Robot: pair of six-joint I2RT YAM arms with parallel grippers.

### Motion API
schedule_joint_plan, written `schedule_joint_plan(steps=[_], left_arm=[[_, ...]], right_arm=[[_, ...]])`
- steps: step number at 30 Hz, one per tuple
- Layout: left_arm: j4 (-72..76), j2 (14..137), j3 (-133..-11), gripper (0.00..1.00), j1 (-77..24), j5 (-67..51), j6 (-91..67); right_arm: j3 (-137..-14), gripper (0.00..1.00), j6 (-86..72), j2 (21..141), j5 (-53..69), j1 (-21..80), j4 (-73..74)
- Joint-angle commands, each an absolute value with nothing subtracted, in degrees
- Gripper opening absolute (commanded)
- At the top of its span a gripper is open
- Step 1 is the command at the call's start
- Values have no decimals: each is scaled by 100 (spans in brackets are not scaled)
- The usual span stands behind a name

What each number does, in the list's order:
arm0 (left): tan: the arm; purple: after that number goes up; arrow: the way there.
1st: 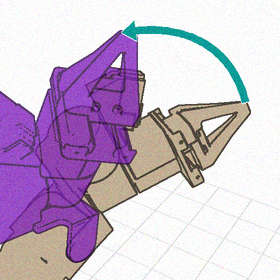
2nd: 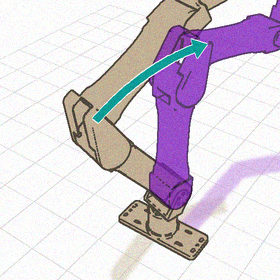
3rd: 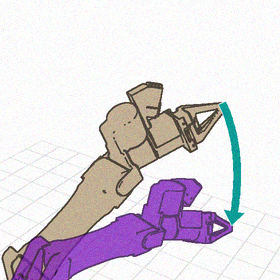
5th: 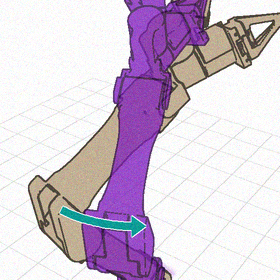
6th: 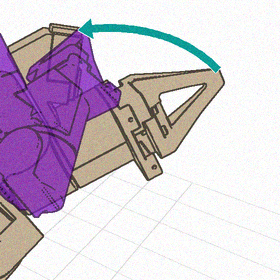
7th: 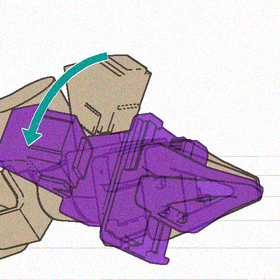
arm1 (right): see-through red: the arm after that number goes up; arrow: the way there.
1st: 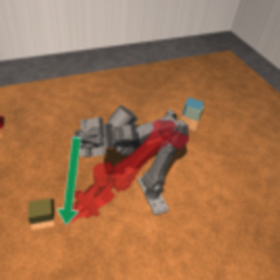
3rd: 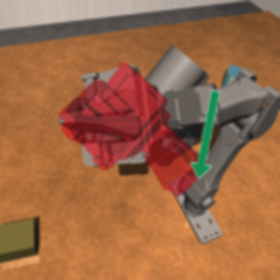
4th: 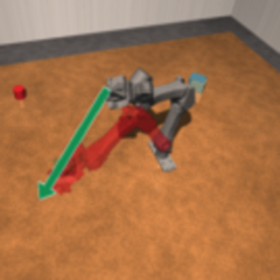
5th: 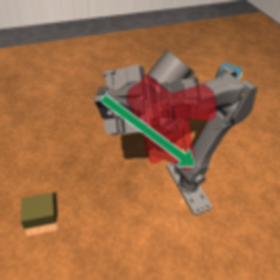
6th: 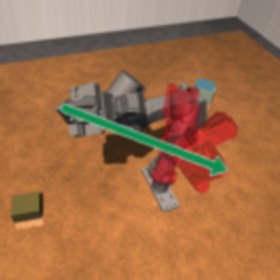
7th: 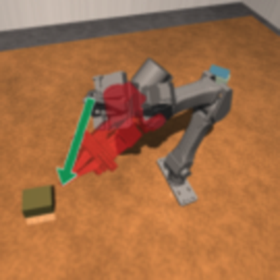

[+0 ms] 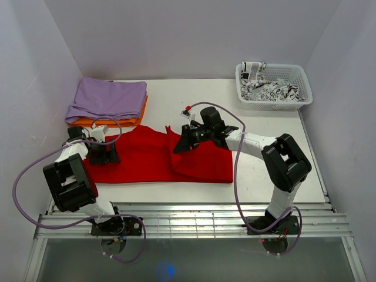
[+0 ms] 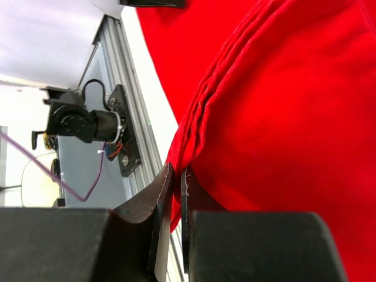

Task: Fold and stack the trousers
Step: Fold the trousers

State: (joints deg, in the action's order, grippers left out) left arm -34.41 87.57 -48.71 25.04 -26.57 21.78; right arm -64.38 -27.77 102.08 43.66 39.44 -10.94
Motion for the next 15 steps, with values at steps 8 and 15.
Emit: schedule_joint_plan(steps=[8,15], left_arm=[[-3639,8692,-4632,87,2531,-2628,2294],[-3647,8649,-4641,87,2531,-2593,2338]], right_arm=[[-6820,8,-3067,10968,3929,4008,-1758],[-6794,8,-3374,11180,4175,4174,-1995]])
